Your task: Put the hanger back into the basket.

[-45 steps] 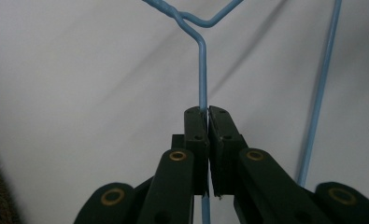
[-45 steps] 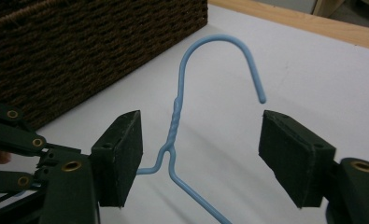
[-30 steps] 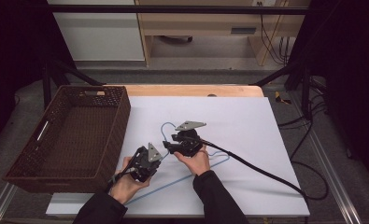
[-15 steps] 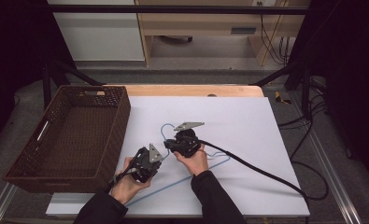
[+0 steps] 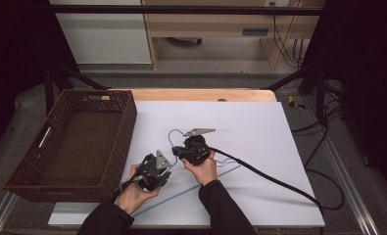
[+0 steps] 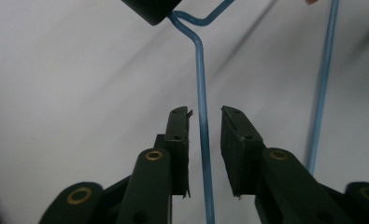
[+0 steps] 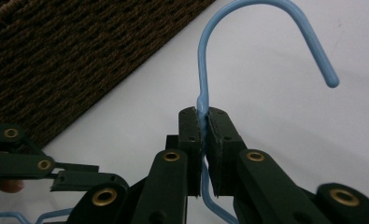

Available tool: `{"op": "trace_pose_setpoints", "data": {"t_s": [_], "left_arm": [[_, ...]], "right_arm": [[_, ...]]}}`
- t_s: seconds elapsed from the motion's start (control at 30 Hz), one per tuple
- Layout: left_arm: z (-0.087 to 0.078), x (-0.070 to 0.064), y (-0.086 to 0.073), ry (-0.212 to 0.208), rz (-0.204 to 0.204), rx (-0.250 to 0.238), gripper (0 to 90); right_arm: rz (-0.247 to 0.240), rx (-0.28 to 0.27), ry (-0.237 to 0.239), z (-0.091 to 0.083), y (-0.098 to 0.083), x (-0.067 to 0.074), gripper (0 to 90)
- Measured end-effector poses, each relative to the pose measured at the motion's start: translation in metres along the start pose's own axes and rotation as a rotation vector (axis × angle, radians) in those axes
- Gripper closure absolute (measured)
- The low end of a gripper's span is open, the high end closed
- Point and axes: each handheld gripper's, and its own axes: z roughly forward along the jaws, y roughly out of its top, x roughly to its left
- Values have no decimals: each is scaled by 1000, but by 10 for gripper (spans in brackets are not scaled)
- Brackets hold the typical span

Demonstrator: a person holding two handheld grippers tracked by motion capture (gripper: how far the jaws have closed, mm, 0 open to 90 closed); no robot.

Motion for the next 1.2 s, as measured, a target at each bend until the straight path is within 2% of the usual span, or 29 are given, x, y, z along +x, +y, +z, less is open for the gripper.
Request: {"op": "trace_pose_setpoints", "data": {"t_s": [0.1, 0.2, 0.33, 0.4, 0.5, 0.7, 0.77, 0.83, 1.0, 1.03, 1.07, 1.13, 1.2], "left_arm": [[6, 2, 0, -4, -1, 10, 676], [10, 3, 0, -9, -4, 29, 684], [14, 4, -1, -20, -10, 46, 783], [15, 3, -1, -25, -11, 44, 829], [14, 1, 0, -1, -2, 45, 850], [11, 0, 0, -8, -42, 25, 863], [10, -1, 0, -12, -44, 19, 864], [8, -2, 0, -8, -45, 4, 865], [2, -4, 2, -9, -41, -14, 865], [2, -4, 2, -9, -41, -14, 865], [0, -5, 2, -7, -37, -28, 866], [-4, -6, 3, -5, -33, -47, 866], [-8, -6, 3, -7, -32, -57, 867]], "right_arm": [[4, -2, 5, -1, 0, 1, 854], [-3, -3, 3, -1, 0, 1, 853], [-3, -2, 4, 0, 0, 1, 853], [-1, -2, 3, 0, -1, 1, 852], [-3, -2, 3, -1, 0, 1, 852], [-20, -12, -12, -5, 0, 4, 839], [-47, -17, -25, -9, 0, 6, 811], [-74, -15, -35, -16, -2, 9, 766], [-86, -61, -33, -47, -8, 7, 684], [-86, -61, -33, -47, -8, 7, 684], [-100, -75, -37, -63, -10, 3, 626], [-124, -93, -57, -80, -13, -2, 576], [-126, -109, -66, -96, -17, -8, 537]]}}
